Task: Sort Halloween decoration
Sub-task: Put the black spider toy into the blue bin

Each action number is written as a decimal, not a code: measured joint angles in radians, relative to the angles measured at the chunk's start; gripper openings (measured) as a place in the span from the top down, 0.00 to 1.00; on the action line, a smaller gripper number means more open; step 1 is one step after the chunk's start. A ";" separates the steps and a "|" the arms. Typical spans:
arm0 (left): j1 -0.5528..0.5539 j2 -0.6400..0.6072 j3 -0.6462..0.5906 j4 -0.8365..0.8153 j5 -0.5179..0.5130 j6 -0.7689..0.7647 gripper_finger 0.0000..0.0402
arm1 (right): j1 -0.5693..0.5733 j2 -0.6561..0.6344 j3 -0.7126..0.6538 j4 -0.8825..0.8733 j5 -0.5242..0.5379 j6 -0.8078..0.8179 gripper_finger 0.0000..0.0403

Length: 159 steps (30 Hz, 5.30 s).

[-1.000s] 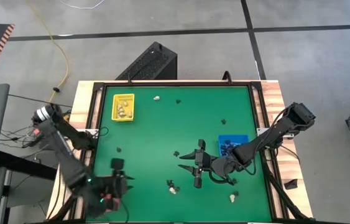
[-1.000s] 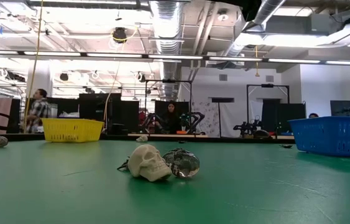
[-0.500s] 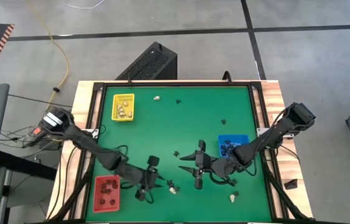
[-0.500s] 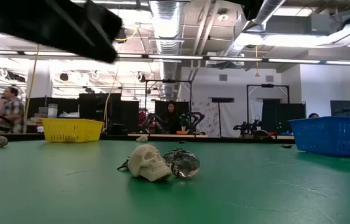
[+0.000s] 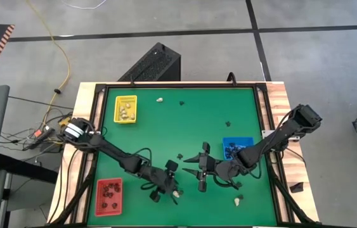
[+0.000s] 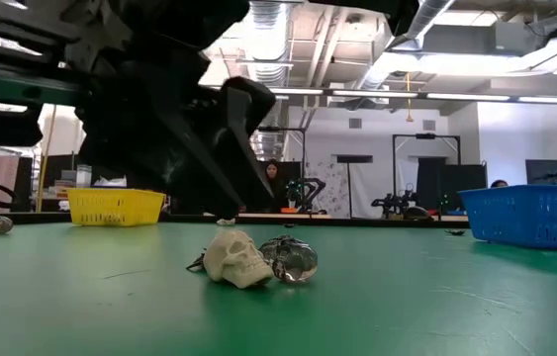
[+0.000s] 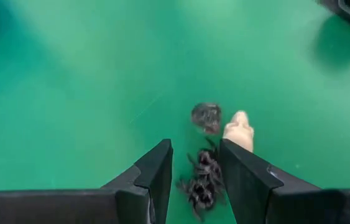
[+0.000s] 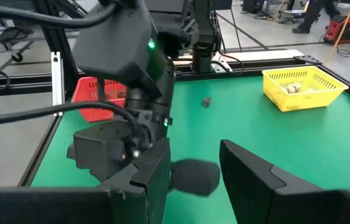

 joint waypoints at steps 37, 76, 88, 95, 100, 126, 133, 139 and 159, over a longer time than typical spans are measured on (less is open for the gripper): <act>0.037 0.072 0.002 0.023 0.046 -0.030 0.98 | -0.002 0.000 0.000 0.018 0.000 0.002 0.58; 0.395 0.436 0.578 0.338 0.084 -0.036 1.00 | 0.383 -0.122 0.042 0.071 0.558 -0.289 0.58; 0.409 0.591 0.922 -0.007 0.087 0.046 0.94 | 0.387 -0.122 0.042 0.045 0.558 -0.323 0.58; 0.408 0.573 0.954 -0.103 -0.012 0.090 0.72 | 0.415 -0.122 0.042 -0.024 0.559 -0.247 0.58; 0.408 0.467 0.955 -0.378 -0.151 0.199 0.63 | 0.432 -0.130 0.042 0.015 0.567 -0.286 0.58; 0.276 -0.583 -0.420 -0.021 -0.145 -0.318 0.62 | 0.374 -0.121 0.042 -0.139 0.558 -0.129 0.58; 0.199 -0.331 -0.384 0.265 -0.180 -0.195 0.62 | 0.284 -0.121 0.042 -0.128 0.553 -0.103 0.58; 0.235 -0.099 -0.243 0.312 -0.162 -0.052 0.62 | 0.208 -0.121 0.042 -0.108 0.447 -0.101 0.58; 0.348 0.062 -0.140 0.221 0.055 -0.089 0.62 | 0.177 -0.121 0.042 -0.132 0.347 -0.112 0.58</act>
